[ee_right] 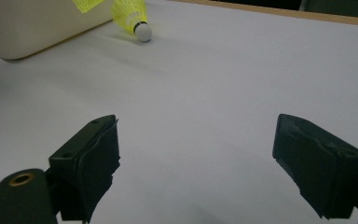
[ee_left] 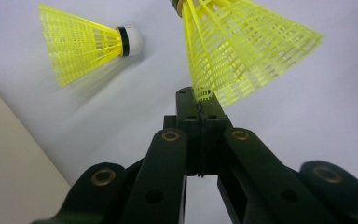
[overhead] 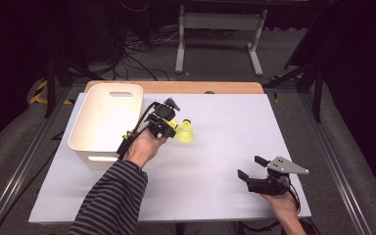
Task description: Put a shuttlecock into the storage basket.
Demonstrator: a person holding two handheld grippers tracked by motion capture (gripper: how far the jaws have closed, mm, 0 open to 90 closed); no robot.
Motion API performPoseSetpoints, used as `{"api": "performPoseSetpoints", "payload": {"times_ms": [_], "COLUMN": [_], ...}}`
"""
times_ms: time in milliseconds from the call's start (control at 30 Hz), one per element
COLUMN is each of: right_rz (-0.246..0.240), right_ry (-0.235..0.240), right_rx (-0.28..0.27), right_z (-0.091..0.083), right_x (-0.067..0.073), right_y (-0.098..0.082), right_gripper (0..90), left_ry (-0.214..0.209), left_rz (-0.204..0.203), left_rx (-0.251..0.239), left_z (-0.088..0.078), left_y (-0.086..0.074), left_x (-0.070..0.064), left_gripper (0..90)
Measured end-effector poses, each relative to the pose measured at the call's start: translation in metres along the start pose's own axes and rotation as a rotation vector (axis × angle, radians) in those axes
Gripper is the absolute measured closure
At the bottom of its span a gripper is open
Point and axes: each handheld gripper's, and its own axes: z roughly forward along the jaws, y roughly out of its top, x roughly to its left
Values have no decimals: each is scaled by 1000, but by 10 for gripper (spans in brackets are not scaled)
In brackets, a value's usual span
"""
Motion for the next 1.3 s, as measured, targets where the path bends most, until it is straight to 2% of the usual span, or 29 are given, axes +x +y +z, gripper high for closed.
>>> {"api": "performPoseSetpoints", "payload": {"times_ms": [667, 1300], "right_rz": [3, 4], "right_ry": [-2, -6], "right_rx": [-3, -4], "right_z": [0, 1], "right_x": [-1, -2], "right_y": [0, 0], "right_gripper": [148, 148], "left_ry": [5, 0], "left_rz": [-18, -30], "left_rx": [-30, -33], "left_z": [-14, -20], "left_y": [-2, -4], "left_x": [10, 18], "left_gripper": [900, 900]}}
